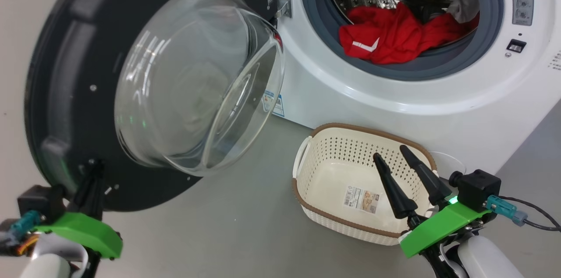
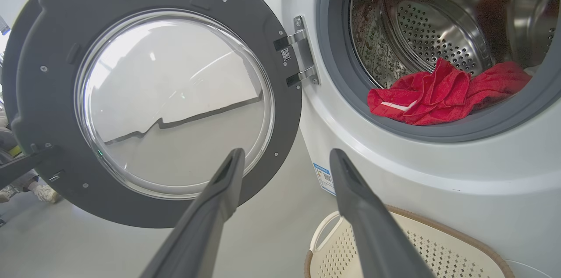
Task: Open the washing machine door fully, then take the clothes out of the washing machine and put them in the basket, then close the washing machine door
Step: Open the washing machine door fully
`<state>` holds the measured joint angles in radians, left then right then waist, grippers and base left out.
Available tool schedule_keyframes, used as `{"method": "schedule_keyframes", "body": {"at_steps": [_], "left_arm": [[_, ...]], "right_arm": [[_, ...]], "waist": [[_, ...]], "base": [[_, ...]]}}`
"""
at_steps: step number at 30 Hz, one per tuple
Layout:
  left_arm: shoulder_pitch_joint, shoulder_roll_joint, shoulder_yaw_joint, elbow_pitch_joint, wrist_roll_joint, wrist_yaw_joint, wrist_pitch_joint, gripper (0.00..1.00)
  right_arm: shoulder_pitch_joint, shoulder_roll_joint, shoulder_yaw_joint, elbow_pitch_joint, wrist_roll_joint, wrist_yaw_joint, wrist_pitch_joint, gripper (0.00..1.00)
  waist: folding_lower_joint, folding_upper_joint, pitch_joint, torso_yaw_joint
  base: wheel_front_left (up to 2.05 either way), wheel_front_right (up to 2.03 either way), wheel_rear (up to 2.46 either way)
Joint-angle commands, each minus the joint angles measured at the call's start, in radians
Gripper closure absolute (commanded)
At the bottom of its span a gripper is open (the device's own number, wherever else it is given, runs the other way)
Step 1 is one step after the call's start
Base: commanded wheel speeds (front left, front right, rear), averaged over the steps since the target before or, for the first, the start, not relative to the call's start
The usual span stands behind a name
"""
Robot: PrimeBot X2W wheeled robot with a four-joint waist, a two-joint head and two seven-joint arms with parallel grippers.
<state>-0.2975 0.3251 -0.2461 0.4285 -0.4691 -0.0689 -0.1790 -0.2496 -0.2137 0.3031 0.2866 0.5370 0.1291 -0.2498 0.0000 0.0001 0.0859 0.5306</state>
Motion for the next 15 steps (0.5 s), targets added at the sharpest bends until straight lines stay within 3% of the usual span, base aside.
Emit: {"method": "schedule_keyframes", "body": {"at_steps": [1, 15], "left_arm": [[-0.053, 0.057, 0.054, -0.004, 0.001, -0.003, -0.009, 1.00], [-0.234, 0.103, 0.034, 0.292, -0.001, -0.044, -0.045, 1.00]], "right_arm": [[-0.029, 0.000, 0.012, -0.026, -0.014, 0.002, -0.012, 0.00], [-0.033, 0.004, 0.016, -0.023, -0.015, 0.002, -0.012, 0.00]], "waist": [[0.0000, -0.0001, 0.010, 0.004], [0.0000, -0.0001, 0.026, 0.000]], "base": [[0.00, 0.00, 0.00], [0.00, 0.00, 0.00]]}}
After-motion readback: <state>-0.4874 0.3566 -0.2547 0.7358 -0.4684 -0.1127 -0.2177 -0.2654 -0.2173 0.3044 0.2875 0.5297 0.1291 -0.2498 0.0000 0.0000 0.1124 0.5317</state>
